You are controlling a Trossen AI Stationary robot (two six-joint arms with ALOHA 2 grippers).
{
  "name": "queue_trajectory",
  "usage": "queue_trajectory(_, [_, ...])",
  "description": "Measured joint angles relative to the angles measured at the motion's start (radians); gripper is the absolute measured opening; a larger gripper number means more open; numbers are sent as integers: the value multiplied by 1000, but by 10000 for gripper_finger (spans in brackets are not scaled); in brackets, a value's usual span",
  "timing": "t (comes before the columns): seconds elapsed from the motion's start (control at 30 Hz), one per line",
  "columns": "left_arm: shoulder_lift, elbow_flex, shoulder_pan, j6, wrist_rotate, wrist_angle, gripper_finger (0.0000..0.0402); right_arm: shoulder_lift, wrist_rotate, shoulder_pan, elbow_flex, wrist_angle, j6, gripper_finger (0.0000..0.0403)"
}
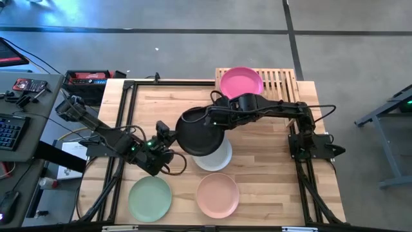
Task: Place and stack plates onto a shelf
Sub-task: Put the black plate on the shelf
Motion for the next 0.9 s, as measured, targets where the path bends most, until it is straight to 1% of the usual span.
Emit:
queue_trajectory(0.2, [-24, 0, 1, -52, 18, -25, 106, -20, -10, 1, 1, 11, -10, 0])
queue_trajectory(0.77, [-25, 1, 1, -46, 21, -43, 106, -37, -11, 1, 1, -1, -29, 0])
queue_trajectory(0.9, [-25, 1, 5, -100, 23, -83, 106, -76, -2, -9, 1, -1, -51, 0])
